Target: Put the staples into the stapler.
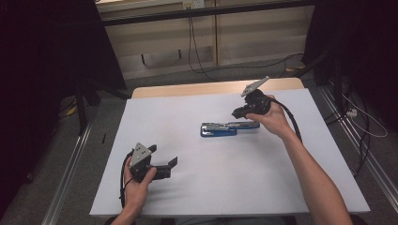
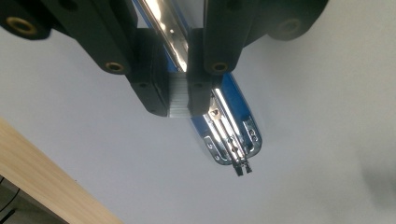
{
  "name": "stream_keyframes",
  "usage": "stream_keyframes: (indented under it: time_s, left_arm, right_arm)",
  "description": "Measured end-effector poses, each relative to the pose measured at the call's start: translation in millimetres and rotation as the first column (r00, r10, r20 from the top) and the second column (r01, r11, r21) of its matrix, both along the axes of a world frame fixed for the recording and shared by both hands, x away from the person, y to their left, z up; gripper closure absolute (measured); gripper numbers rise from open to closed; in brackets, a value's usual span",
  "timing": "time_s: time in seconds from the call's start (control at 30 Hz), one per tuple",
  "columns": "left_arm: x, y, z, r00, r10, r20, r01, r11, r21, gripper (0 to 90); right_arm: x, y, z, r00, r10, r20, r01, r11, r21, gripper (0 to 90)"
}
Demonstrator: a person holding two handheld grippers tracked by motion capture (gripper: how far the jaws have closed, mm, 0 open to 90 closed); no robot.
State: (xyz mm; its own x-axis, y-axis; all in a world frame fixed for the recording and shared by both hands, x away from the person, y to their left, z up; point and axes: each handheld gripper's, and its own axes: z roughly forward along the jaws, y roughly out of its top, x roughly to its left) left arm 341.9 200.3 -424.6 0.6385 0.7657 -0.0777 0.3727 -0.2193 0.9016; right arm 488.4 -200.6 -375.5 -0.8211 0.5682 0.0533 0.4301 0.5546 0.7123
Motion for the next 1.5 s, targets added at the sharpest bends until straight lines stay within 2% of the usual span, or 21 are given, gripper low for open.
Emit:
stream_keyframes:
  time_s: [0.3,0.43,0.8,1.13,1.27,1.37,1.5]
  left_arm:
    - [-0.6,0.6,0.6,1.0000,0.001,0.001,-0.001,1.0000,0.004,4.2]
    - [-0.6,0.5,0.6,1.0000,0.000,0.001,0.000,1.0000,0.004,4.2]
    - [-0.6,0.8,0.5,1.0000,0.000,0.003,0.000,1.0000,-0.009,4.2]
    - [-0.5,1.2,0.3,1.0000,-0.001,0.000,0.001,1.0000,0.000,4.2]
    - [-0.6,1.0,0.3,1.0000,-0.003,-0.007,0.004,1.0000,0.002,4.2]
    - [-0.3,0.5,-0.2,0.9999,-0.013,-0.009,0.013,0.9999,0.002,4.2]
    - [-0.2,0.1,-0.5,0.9999,-0.009,-0.012,0.009,1.0000,-0.003,4.2]
  right_arm:
    - [4.2,16.3,5.1,0.9993,0.037,0.010,-0.037,0.9993,-0.010,79.4]
    - [7.0,20.0,4.8,0.9996,0.028,0.009,-0.028,0.9996,-0.005,79.4]
    - [14.3,35.7,6.1,0.9990,0.042,0.014,-0.042,0.9991,-0.009,79.4]
    - [17.0,51.0,8.0,0.9979,0.063,0.017,-0.062,0.9977,-0.027,79.4]
    - [18.2,54.8,8.5,0.9980,0.041,0.048,-0.040,0.9986,-0.036,79.4]
    - [20.5,56.0,7.0,0.9986,0.022,0.047,-0.021,0.9993,-0.032,79.4]
    - [22.4,58.4,4.7,0.9991,0.023,0.035,-0.022,0.9991,-0.036,79.4]
